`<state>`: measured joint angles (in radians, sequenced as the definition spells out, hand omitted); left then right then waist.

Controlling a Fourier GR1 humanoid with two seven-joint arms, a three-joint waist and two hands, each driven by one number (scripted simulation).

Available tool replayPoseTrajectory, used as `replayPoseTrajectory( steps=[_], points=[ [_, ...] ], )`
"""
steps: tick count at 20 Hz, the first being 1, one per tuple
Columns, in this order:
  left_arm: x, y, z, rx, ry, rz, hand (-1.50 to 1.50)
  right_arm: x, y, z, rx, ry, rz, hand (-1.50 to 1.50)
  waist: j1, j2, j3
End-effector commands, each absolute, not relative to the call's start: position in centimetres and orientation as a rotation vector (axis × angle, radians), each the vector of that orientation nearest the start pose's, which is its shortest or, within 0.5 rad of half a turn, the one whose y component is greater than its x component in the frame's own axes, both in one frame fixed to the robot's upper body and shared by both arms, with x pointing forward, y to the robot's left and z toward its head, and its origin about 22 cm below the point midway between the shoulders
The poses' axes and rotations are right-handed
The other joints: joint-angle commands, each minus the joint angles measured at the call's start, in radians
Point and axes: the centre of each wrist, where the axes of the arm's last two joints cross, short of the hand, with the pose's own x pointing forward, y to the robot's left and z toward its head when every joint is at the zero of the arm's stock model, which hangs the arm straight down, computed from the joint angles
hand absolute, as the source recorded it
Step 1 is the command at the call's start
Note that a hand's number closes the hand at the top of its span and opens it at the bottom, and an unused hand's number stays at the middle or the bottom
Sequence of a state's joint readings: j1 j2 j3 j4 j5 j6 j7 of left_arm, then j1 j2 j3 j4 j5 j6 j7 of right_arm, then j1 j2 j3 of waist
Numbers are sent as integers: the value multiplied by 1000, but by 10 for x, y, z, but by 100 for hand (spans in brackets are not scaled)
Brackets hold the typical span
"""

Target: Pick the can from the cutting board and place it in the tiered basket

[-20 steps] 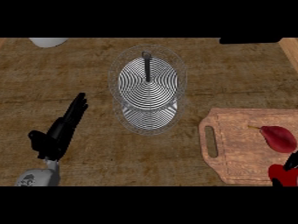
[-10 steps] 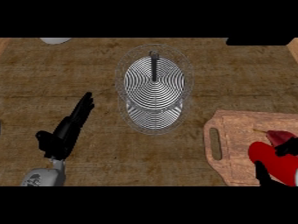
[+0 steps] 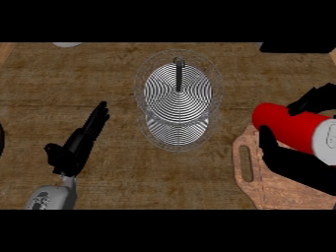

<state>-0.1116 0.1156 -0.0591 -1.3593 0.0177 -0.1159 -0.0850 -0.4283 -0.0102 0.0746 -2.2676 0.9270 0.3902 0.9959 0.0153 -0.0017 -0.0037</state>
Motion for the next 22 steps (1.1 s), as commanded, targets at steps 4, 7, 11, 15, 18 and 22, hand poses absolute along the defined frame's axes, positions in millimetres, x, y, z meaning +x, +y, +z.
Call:
replayPoseTrajectory(
  steps=[4,7,11,15,18,22],
  points=[
    [264,223,-26,-90,-1525,-259,0,251,-114,286,-945,-1408,338,150,7,1,2],
    [269,225,-22,-91,-1546,-266,0,284,-102,306,-938,-1393,346,150,10,3,1],
    [267,221,-31,-89,-1529,-262,0,326,-89,302,-881,-1355,407,150,11,7,2],
    [263,248,-20,-100,-1538,-235,0,364,-81,265,-878,-1333,437,150,18,9,3],
    [275,238,-23,-83,-1538,-238,0,379,-64,275,-840,-1338,435,150,9,8,3],
    [265,231,-14,-93,-1542,-234,0,387,-39,270,-805,-1352,414,150,18,5,3]
  ],
)
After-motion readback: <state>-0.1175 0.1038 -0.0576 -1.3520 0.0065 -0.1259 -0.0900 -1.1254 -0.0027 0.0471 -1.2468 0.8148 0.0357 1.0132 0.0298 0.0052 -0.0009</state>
